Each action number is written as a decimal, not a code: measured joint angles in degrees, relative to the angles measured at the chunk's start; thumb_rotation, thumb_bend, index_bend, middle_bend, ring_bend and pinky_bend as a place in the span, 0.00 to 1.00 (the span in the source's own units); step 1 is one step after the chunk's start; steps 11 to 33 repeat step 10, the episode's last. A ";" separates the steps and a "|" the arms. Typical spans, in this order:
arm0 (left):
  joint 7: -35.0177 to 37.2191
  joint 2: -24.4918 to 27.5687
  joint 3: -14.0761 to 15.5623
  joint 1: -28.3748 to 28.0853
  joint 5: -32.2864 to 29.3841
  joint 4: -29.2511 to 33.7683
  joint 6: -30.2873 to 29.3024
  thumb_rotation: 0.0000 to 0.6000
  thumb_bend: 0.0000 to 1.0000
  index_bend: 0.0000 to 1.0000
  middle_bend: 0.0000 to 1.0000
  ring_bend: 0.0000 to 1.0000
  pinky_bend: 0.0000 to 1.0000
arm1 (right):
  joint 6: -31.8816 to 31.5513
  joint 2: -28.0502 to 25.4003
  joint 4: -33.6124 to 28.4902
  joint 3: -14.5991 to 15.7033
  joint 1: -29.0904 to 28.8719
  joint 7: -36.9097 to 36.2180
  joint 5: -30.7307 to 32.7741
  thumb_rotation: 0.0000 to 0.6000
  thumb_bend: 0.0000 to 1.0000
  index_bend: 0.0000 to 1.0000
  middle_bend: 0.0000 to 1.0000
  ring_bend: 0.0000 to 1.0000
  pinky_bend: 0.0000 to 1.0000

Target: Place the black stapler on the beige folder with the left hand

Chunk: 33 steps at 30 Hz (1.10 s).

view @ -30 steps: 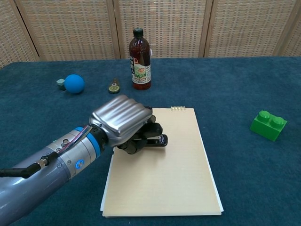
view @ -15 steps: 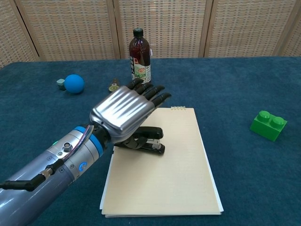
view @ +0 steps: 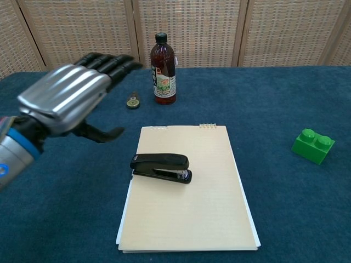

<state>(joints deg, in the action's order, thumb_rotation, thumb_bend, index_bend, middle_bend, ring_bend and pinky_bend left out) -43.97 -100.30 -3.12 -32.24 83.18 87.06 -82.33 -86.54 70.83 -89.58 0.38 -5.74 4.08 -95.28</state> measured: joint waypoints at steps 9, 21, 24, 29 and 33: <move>0.23 14.63 5.34 11.29 -2.89 10.40 -7.07 1.00 0.07 0.00 0.00 0.00 0.00 | -0.01 0.50 -0.12 -0.01 0.13 2.37 -0.03 1.00 0.13 0.01 0.00 0.00 0.00; 0.52 15.80 5.89 12.33 -3.32 10.91 -7.63 1.00 0.06 0.00 0.00 0.00 0.00 | 0.02 0.58 -0.13 0.00 0.13 2.65 -0.05 1.00 0.13 0.01 0.00 0.00 0.00; 0.52 15.80 5.89 12.33 -3.32 10.91 -7.63 1.00 0.06 0.00 0.00 0.00 0.00 | 0.02 0.58 -0.13 0.00 0.13 2.65 -0.05 1.00 0.13 0.01 0.00 0.00 0.00; 0.52 15.80 5.89 12.33 -3.32 10.91 -7.63 1.00 0.06 0.00 0.00 0.00 0.00 | 0.02 0.58 -0.13 0.00 0.13 2.65 -0.05 1.00 0.13 0.01 0.00 0.00 0.00; 0.52 15.80 5.89 12.33 -3.32 10.91 -7.63 1.00 0.06 0.00 0.00 0.00 0.00 | 0.02 0.58 -0.13 0.00 0.13 2.65 -0.05 1.00 0.13 0.01 0.00 0.00 0.00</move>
